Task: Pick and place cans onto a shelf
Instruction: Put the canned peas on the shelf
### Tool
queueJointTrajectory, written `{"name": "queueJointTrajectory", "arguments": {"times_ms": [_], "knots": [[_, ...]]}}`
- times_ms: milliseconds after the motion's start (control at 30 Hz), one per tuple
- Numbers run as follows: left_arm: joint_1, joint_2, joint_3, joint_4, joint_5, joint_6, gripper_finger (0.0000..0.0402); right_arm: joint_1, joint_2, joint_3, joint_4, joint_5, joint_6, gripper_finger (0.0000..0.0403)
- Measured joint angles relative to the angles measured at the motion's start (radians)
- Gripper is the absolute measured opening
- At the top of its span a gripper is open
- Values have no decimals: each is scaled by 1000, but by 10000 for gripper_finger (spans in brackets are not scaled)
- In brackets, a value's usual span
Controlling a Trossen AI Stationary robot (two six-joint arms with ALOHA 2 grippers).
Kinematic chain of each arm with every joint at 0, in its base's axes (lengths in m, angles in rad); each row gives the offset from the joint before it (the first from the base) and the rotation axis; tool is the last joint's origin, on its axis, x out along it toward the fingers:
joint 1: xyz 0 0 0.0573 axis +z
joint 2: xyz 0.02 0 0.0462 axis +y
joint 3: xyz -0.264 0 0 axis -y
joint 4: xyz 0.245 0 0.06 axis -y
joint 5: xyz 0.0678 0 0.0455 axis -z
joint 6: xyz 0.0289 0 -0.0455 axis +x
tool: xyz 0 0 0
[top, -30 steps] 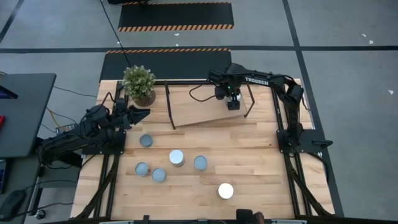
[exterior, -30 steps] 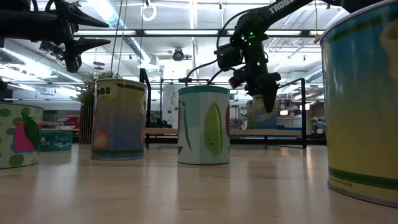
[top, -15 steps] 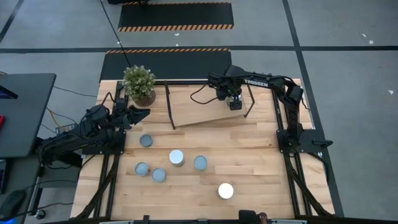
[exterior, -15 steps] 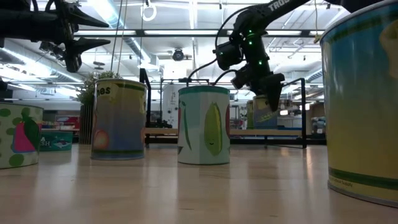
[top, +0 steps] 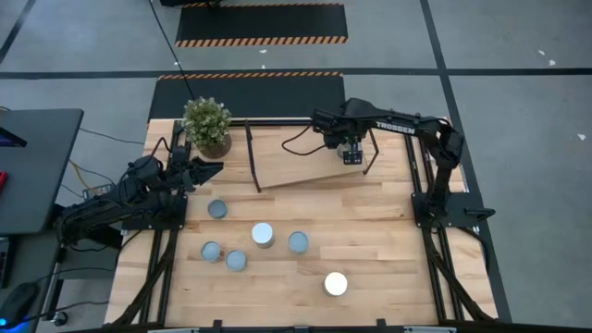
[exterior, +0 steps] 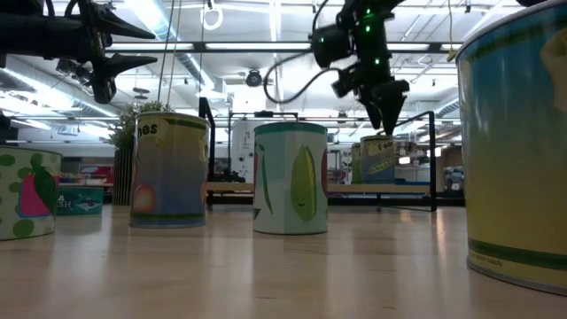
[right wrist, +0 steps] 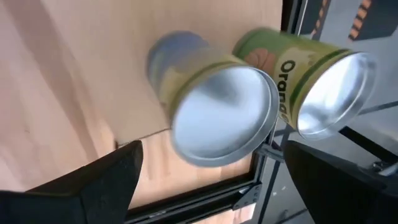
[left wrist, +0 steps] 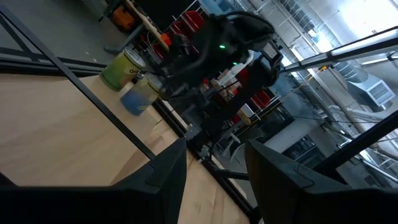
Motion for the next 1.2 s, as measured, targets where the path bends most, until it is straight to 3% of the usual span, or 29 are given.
{"name": "queueJointTrajectory", "arguments": {"times_ms": [133, 333, 467, 800, 1200], "knots": [[0, 0, 0, 0, 0, 6, 169, 57, -27, 0, 86, -1, 5, 396], [0, 0, 0, 0, 0, 7, 169, 100, -23, -3, 396, -58, -74, 396], [0, 0, 0, 0, 0, -1, 169, 91, 10, -39, 541, 36, -146, 396], [0, 0, 0, 7, 0, -17, 169, 38, 129, -41, 399, 210, -175, 385], [0, 0, 0, 6, 0, -19, 169, 17, 133, -40, 323, 212, -151, 372]]}}
